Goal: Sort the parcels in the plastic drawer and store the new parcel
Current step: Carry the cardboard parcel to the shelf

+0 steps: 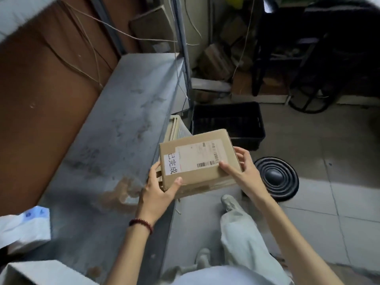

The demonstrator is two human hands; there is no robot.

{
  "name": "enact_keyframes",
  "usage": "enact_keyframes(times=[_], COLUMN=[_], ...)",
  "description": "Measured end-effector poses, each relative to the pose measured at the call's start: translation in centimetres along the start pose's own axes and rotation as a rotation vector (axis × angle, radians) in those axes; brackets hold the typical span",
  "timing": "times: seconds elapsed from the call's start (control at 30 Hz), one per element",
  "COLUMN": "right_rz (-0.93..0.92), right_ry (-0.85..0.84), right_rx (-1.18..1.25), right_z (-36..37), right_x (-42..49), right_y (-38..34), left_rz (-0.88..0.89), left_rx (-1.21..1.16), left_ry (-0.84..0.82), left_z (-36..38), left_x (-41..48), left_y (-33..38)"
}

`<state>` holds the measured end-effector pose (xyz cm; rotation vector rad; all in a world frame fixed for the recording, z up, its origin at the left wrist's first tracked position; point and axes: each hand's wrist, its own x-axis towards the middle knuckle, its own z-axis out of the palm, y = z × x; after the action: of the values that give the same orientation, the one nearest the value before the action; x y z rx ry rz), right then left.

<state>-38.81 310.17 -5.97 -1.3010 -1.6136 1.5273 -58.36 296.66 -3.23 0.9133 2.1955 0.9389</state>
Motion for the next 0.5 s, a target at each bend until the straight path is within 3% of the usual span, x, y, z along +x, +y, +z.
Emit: enact_keyframes(times=[0.13, 0.37, 0.5], right_rz=[-0.058, -0.118, -0.202], right_ry=[-0.19, -0.406, -0.599], right_rx=[-0.026, -0.144, -0.266], right_z=[-0.9, -3.3, -0.7], right_x=[8.5, 19.0, 24.2], right_y=[-1.4, -4.6, -6.7], left_rz=[-0.128, -0.274, -0.383], left_rx=[-0.072, -0.254, -0.305], left_ry=[0.214, 0.339, 0.448], left_z=[3.0, 8.6, 8.6], left_x=[4.8, 7.6, 9.2], left_y=[2.9, 8.7, 9.0])
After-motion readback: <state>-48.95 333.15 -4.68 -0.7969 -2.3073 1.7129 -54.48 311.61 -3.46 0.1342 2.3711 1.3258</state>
